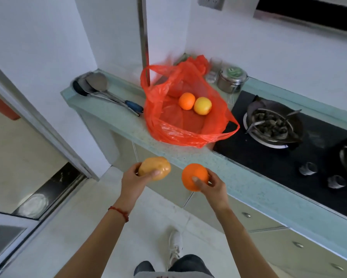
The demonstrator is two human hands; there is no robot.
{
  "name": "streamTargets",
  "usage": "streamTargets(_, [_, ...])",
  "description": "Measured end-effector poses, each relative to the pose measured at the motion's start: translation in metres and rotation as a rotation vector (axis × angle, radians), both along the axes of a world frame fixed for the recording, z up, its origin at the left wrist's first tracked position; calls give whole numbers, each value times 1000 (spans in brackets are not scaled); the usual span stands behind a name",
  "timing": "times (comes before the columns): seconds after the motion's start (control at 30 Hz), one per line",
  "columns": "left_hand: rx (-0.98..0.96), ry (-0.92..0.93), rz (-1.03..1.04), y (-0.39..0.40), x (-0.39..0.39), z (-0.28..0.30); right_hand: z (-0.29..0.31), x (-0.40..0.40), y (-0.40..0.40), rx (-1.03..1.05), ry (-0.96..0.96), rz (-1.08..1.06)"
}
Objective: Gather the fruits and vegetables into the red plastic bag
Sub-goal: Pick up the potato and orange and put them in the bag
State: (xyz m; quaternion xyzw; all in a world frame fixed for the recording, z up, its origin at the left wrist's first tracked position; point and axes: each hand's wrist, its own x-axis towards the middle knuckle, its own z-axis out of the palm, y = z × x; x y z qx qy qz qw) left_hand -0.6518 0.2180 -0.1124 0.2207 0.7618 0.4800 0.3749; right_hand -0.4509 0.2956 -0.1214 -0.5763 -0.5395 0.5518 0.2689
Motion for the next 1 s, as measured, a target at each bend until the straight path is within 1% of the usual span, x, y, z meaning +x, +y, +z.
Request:
streamTargets(0.27, [34, 35, -11, 90, -11, 10, 12, -13, 88, 29, 37, 6])
streamTargets(0.47, [30, 58, -41, 144, -29, 8, 15, -29, 139, 30, 16, -10])
streamTargets(0.67, [57, 51, -170, 211, -58, 8, 13, -58, 182, 29, 1, -84])
streamTargets(0.8, [25, 89, -290, 259, -80, 6, 8, -78, 206, 18, -11, -187])
streamTargets(1.0, [-57, 113, -409, 311, -90, -12, 2, -98, 234, -24, -95, -287])
